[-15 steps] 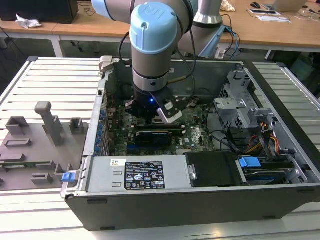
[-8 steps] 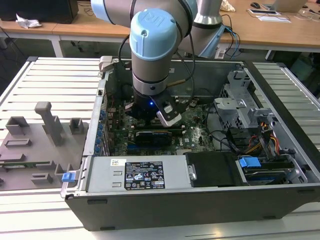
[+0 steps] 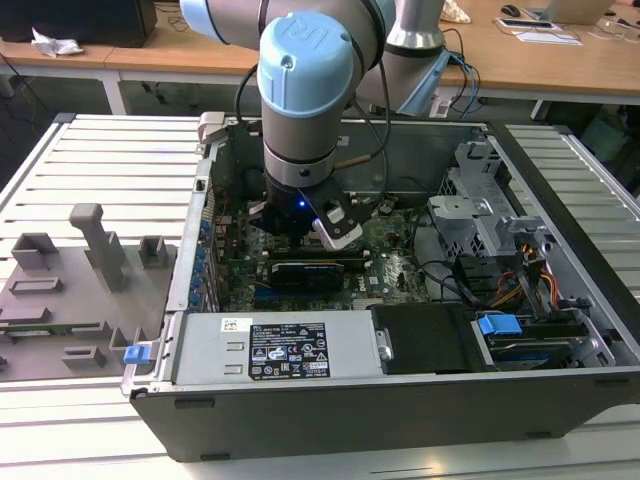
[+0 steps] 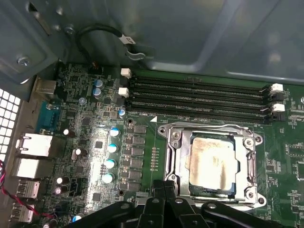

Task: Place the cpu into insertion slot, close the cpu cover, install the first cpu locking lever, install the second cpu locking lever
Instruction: 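Install the second cpu locking lever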

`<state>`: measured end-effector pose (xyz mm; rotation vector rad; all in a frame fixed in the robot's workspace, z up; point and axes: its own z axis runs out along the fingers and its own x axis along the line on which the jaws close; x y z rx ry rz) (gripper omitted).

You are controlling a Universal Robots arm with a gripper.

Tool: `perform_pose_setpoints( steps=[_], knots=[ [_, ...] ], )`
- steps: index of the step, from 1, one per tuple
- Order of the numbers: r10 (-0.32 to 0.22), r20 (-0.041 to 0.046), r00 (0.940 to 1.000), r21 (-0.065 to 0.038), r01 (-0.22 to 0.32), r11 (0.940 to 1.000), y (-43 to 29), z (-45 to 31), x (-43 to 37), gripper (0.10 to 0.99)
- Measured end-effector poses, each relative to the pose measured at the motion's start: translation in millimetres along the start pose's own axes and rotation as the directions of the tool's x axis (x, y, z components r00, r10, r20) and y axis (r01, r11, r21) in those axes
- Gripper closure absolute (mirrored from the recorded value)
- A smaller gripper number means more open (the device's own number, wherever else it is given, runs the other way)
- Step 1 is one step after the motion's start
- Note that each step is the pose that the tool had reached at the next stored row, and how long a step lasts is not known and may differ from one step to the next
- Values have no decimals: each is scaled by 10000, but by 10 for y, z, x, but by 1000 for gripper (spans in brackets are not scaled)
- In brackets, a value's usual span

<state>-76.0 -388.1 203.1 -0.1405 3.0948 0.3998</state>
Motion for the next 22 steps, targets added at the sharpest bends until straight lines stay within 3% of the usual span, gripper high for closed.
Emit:
perform_pose_setpoints(
  steps=[9, 13, 22],
  knots=[
    [1, 0, 10000, -1, -1, 10000, -33, 47, 7, 984],
    [1, 0, 10000, -1, -1, 10000, -9, -45, 4, 984],
    [0, 0, 10000, 12, 0, 10000, 10, -114, 2, 984]
  ],
)
